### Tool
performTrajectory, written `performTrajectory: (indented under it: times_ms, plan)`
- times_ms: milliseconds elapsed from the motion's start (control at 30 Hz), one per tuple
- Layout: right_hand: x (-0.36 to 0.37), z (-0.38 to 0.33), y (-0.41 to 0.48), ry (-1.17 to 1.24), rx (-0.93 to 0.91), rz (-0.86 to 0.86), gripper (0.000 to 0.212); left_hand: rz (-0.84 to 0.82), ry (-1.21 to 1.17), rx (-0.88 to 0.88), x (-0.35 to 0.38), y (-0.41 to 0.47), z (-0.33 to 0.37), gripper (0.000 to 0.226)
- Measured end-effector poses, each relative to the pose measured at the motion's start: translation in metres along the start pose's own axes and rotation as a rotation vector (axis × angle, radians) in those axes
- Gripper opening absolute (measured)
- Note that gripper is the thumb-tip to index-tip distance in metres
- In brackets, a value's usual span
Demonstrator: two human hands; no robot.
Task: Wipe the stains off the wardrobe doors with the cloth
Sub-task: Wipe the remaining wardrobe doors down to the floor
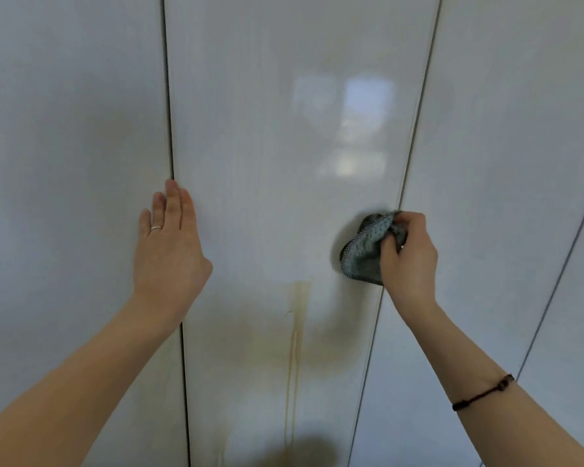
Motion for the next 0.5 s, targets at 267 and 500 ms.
performTrajectory:
  times_ms: [267,500]
  plan:
    - [-0.041,-0.102,0.135,0.063,-0.067,0.493,0.043,0.044,0.011,0.044,0.006,0.003,-0.004,0.087]
    - [0.030,-0.075,0.103,-0.181,-0.495,0.480,0.012,0.093,0.010,0.037,0.006,0.006,-0.003,0.080]
Point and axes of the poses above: each hand's wrist, its own y-axis towards the middle knuckle, its own x-axis out of the palm, z = x × y, the point moved 3 cm from there along y, towards the middle knuckle, and after that the axes turned 12 degrees about x, right-handed, at the moved point
